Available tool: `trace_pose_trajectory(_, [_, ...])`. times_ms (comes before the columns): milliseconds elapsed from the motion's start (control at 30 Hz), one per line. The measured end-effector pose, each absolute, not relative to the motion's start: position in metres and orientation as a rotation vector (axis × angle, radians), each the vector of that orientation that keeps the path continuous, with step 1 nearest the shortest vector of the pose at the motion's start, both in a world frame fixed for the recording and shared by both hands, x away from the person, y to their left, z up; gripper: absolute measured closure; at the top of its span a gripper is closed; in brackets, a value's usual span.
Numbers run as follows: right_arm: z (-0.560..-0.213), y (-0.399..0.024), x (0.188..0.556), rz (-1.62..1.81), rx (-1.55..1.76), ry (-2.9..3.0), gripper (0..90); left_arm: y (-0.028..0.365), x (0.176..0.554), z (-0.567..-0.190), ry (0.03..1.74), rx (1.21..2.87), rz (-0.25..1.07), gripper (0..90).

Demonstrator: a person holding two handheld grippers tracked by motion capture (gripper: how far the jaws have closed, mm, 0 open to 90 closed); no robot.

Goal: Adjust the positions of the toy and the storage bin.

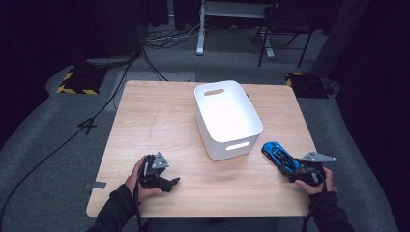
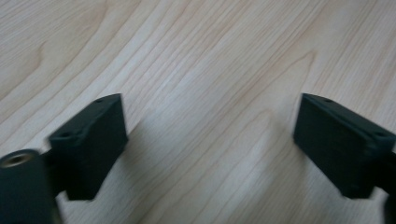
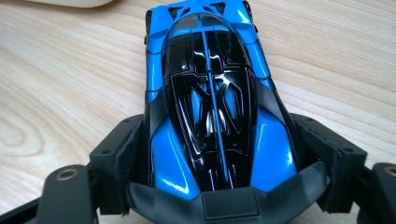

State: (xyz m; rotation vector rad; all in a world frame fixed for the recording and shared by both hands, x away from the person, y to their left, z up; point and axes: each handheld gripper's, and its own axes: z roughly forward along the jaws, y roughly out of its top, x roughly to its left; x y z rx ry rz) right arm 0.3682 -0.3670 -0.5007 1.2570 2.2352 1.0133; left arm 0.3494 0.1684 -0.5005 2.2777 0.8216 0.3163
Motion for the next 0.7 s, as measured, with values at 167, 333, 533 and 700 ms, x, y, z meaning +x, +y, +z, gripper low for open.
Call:
trace_pose_trajectory(167, [-0.501, -0.371, 0.368, 1.010, 1.261, 2.221, 23.7, 0.156, 0.356, -0.496, 0.808, 2.261, 0.327, 18.5])
trace_pose_trajectory(333, [-0.501, -0.377, 0.366, 1.009, 1.289, 2.197, 23.6, 0.145, 0.358, -0.481, 0.784, 2.203, 0.355, 22.4])
trace_pose_trajectory(533, [-0.502, -0.379, 0.365, 1.007, 1.307, 2.182, 23.7, 0.131, 0.362, -0.453, 0.693, 2.096, 0.396, 29.0])
trace_pose_trajectory(700, [-0.502, -0.379, 0.366, 1.014, 1.305, 2.178, 23.7, 0.118, 0.366, -0.431, 0.641, 2.002, 0.393, 36.3])
